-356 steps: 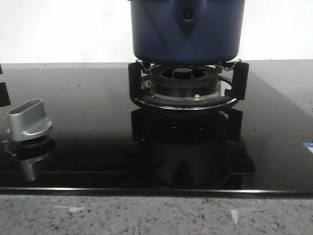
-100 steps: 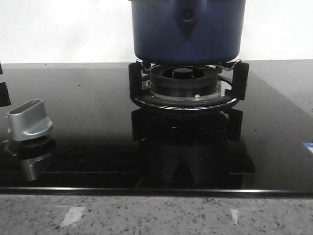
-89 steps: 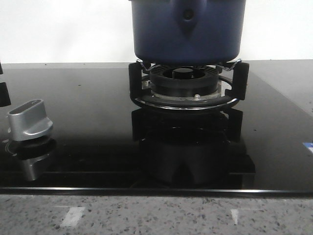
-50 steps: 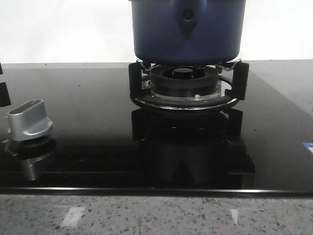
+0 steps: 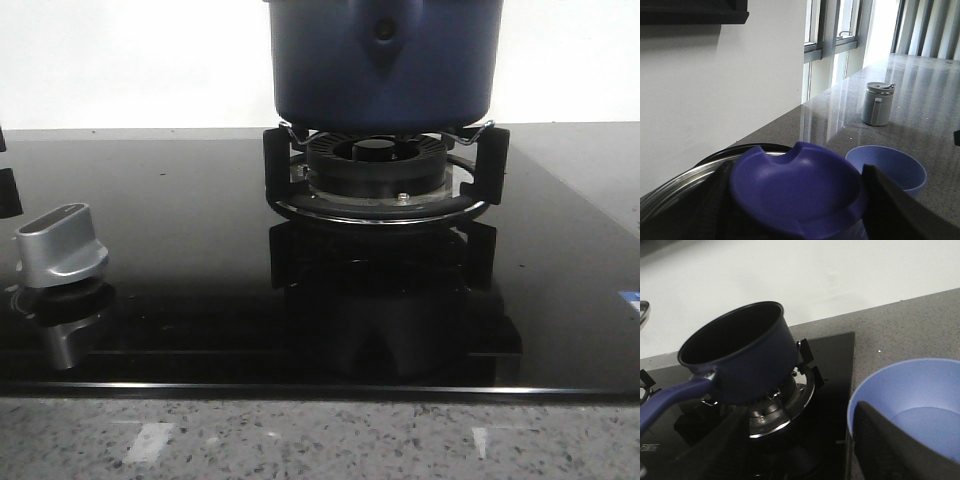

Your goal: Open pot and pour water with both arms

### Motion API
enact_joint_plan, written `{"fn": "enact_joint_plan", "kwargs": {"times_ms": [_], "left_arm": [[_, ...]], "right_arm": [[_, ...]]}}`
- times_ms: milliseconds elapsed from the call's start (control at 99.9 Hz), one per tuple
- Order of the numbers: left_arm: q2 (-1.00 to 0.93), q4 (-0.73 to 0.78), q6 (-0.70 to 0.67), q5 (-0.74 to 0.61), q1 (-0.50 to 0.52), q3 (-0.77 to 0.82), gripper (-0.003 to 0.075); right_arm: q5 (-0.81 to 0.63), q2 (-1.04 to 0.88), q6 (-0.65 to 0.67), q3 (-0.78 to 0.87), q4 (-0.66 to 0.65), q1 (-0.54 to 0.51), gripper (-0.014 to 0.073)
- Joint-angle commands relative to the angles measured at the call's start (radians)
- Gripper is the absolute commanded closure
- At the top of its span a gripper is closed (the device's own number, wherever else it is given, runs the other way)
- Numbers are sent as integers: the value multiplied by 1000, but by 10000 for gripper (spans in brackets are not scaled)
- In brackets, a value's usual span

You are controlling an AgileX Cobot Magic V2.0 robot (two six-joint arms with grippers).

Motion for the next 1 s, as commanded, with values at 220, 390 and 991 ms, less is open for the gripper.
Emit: {"fn": "enact_joint_plan", "kwargs": {"times_ms": [220, 390, 991], "left_arm": [[-46, -86, 5, -31, 4, -24, 406], [-44, -86, 5, -26, 4, -24, 406], [-44, -84, 5, -34, 4, -24, 406]], "right_arm": [[160, 281, 30, -319, -34, 2, 191], [361, 425, 212, -479, -334, -7, 191], [371, 736, 400, -527, -526, -101, 191]]}}
